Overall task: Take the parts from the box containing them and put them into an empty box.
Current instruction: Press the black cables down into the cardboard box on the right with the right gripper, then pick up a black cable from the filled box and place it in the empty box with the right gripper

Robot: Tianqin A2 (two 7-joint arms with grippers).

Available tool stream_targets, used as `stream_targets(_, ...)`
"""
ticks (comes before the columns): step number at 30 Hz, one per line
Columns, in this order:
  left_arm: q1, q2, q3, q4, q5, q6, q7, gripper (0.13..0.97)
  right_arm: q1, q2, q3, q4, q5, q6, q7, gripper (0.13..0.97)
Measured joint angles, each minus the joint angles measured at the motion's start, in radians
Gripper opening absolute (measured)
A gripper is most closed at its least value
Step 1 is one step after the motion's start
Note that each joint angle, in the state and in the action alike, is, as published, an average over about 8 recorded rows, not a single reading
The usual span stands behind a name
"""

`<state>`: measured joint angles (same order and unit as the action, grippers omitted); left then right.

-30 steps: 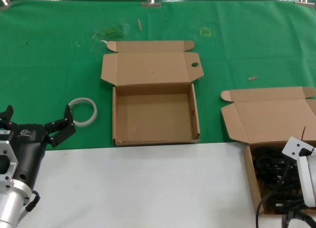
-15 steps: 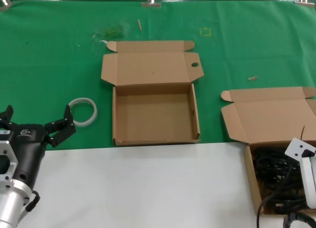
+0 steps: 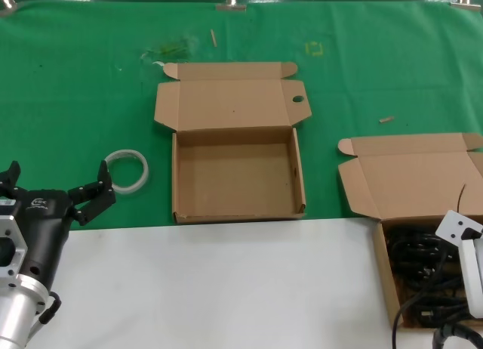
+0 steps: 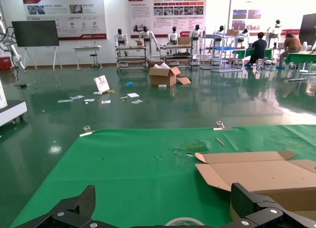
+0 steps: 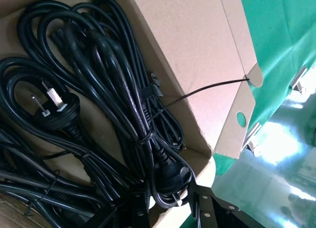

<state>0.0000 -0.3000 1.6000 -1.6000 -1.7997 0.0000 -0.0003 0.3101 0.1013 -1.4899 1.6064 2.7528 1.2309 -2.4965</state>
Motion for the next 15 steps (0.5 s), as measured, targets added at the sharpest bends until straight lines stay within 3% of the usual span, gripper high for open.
stream_targets(15,0.0,0.0,0.0,0.0,0.0,0.0,0.0,0.965,0.011,0.0,-0.044,0.059,0.0,0.051,0.03,0.286)
